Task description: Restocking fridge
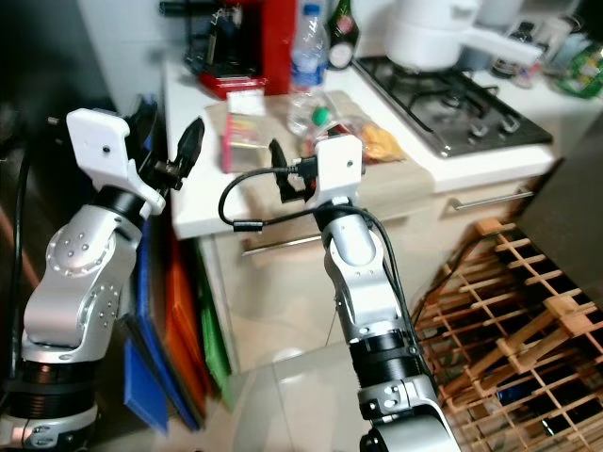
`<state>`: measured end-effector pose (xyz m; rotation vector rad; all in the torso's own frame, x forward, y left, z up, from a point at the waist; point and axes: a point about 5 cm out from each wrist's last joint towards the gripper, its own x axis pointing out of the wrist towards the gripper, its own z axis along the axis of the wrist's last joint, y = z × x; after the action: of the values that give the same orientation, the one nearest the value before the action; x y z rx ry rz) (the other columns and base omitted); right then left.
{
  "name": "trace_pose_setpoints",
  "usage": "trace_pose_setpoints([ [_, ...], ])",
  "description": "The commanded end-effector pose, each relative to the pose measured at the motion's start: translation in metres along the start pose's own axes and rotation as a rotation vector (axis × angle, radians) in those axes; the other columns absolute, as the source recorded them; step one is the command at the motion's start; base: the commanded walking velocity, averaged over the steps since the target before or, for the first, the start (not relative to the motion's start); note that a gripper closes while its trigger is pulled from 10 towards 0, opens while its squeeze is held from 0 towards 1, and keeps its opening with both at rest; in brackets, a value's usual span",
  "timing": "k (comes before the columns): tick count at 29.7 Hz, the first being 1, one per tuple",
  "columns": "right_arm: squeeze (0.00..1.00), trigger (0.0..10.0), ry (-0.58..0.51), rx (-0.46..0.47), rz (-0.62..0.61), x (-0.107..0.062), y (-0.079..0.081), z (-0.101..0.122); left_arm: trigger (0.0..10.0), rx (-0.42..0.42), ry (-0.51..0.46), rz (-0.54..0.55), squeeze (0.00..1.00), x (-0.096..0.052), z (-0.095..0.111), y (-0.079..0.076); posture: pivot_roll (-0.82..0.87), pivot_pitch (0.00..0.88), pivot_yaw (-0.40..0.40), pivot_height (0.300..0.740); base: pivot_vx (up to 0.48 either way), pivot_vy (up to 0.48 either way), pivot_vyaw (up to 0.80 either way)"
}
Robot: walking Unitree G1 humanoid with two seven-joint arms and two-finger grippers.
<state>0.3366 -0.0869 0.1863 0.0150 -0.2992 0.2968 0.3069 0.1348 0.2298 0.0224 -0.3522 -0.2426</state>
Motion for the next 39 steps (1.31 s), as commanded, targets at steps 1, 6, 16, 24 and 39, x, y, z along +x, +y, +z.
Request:
trace_pose_setpoints([
  [1, 0.00, 10.0, -0.012, -0.006, -0.016, 0.000, -0.006, 0.003, 10.0, 0.019, 0.000, 0.049, 0.00, 0.001, 0.001, 0.004, 0.10, 0.000, -0.011, 0.740, 0.000, 0.000, 0.00],
  [6, 0.00, 10.0, -0.012, -0.004, -0.008, 0.002, -0.003, 0.002, 10.0, 0.017, 0.024, 0.113, 1.00, -0.001, -0.003, 0.012, 0.10, 0.000, -0.013, 0.740, 0.000, 0.000, 0.00],
  [16, 0.00, 10.0, -0.042, -0.025, 0.004, 0.003, -0.002, 0.009, 10.0, 0.006, 0.033, 0.149, 1.00, -0.001, -0.004, 0.017, 0.10, 0.000, -0.015, 0.740, 0.000, 0.000, 0.00],
  [24, 0.00, 10.0, -0.070, -0.044, 0.022, 0.020, 0.002, 0.018, 10.0, -0.005, 0.041, 0.139, 1.00, -0.001, -0.005, 0.016, 0.10, 0.000, -0.006, 0.740, 0.000, 0.000, 0.00],
  [39, 0.00, 10.0, 0.050, -0.233, -0.036, 0.053, 0.004, 0.002, 10.0, 0.068, 0.094, 0.175, 0.00, -0.030, 0.000, 0.027, 0.23, 0.000, -0.059, 0.740, 0.000, 0.000, 0.00],
])
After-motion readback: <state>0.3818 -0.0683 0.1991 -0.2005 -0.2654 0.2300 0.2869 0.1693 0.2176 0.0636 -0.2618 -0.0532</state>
